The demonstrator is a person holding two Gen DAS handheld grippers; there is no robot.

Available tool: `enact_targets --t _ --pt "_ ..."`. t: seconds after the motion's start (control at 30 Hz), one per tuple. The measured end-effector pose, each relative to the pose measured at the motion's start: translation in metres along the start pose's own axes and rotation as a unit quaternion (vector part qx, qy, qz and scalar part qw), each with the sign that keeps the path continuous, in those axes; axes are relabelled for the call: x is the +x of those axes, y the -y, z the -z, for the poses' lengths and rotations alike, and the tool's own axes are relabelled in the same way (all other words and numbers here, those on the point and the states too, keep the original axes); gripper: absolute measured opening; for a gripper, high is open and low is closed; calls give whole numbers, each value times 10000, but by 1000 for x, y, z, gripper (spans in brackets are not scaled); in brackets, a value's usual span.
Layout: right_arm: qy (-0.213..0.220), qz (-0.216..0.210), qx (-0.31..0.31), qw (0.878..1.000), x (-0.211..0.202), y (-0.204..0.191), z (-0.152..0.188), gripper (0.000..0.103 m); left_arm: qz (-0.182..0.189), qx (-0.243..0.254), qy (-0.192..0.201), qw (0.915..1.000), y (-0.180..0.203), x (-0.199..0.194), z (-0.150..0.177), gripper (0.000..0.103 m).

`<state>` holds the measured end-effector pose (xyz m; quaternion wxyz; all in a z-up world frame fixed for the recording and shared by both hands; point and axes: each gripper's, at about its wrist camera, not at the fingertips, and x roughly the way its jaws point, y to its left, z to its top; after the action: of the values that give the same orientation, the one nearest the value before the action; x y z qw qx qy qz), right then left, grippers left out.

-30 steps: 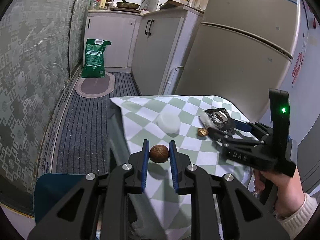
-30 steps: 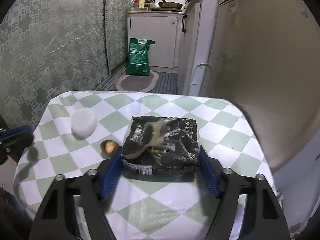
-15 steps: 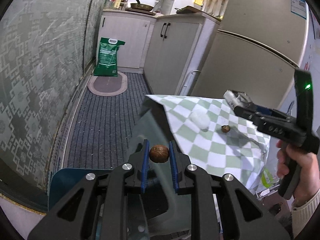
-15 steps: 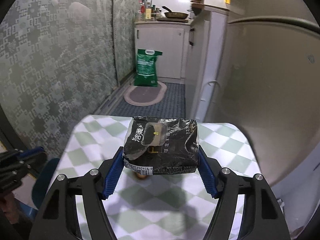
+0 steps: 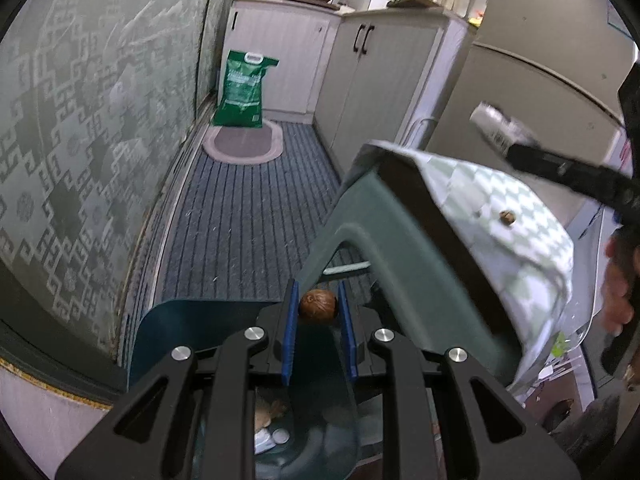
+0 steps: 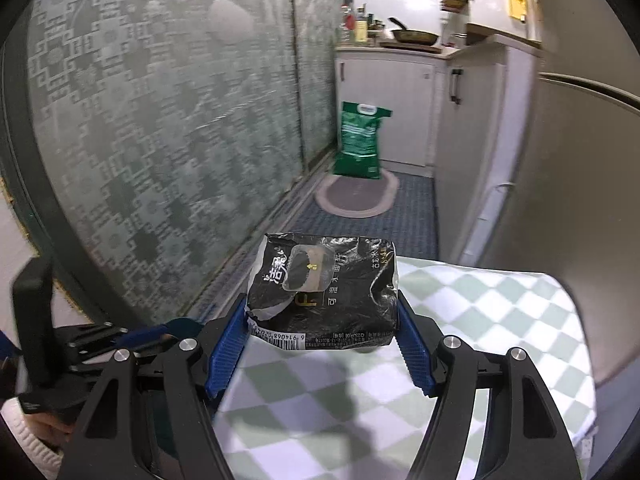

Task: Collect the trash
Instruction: 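Carry the nut with the left gripper over the bin while the right gripper carries the snack bag, then open the left gripper to drop the nut while the right gripper drops the snack bag into the bin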

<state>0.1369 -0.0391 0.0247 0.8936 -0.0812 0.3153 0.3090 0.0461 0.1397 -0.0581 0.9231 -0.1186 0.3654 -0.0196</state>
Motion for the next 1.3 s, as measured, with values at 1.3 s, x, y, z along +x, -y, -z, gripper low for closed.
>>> enact_targets --t 1.3 --pt "-935 -806 -638 9903 70 -113 17 70 -8 -99 -1852 9827 -65 84 101 28"
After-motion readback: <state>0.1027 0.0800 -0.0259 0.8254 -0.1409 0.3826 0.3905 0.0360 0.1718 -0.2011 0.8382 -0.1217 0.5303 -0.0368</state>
